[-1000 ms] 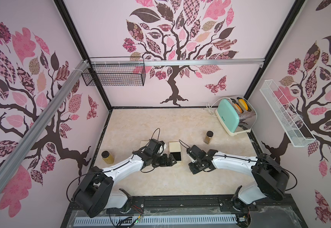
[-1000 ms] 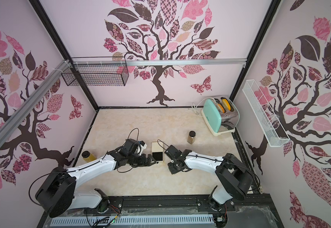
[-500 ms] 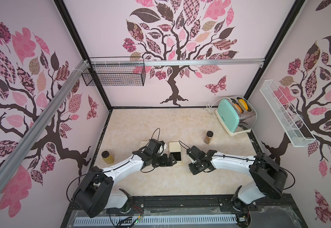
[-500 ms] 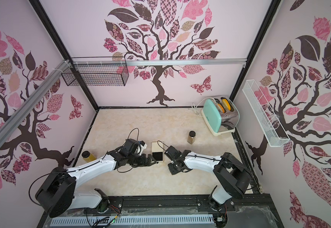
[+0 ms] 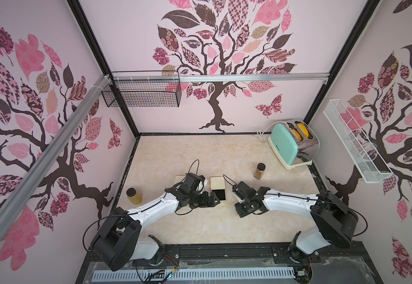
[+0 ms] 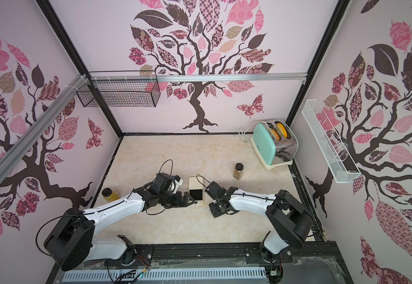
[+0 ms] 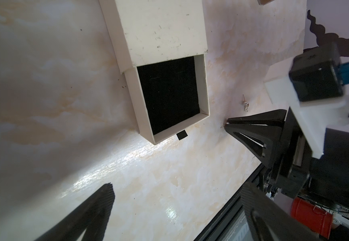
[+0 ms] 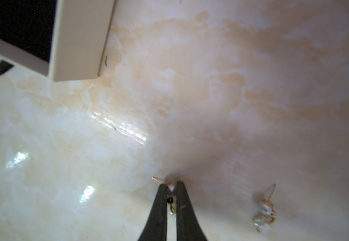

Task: Place the earrings into the drawer-style jewelry box
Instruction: Pick up the earring from the center of the board.

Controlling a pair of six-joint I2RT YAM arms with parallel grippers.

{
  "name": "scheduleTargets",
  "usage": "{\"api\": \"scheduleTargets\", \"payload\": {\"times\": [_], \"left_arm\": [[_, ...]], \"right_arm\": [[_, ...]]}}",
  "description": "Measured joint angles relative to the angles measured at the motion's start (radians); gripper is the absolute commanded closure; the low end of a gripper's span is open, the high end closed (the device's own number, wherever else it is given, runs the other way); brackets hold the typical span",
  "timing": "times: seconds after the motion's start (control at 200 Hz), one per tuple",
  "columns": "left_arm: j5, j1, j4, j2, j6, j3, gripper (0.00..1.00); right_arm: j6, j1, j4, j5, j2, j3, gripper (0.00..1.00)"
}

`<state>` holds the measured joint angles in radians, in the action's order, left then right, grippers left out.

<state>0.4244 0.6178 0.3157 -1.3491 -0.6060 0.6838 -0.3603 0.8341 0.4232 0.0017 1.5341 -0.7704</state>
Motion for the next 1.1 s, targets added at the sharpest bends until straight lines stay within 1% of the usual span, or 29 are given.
{"api": "scheduleTargets", "payload": {"times": [0.15, 0.335, 0.71, 1.1], "left_arm": [[0.002, 0.0, 0.0, 0.0, -0.003, 0.0, 0.02], [0.016, 0.0, -0.01, 0.0, -0.022, 0.0, 0.02], [0.08, 0.01, -0.087, -0.014, -0.078, -0.005, 0.02], [0.124, 0.031, -0.15, -0.05, -0.111, -0.005, 0.04]], "right_arm": [[-0.033, -0.005, -0.024, -0.009, -0.015, 0.019, 0.93], [-0.072, -0.009, -0.064, -0.035, -0.042, 0.053, 0.93], [-0.138, -0.013, -0.127, -0.08, -0.106, 0.097, 0.93], [-0.163, -0.036, -0.19, -0.112, -0.183, 0.146, 0.95]]}}
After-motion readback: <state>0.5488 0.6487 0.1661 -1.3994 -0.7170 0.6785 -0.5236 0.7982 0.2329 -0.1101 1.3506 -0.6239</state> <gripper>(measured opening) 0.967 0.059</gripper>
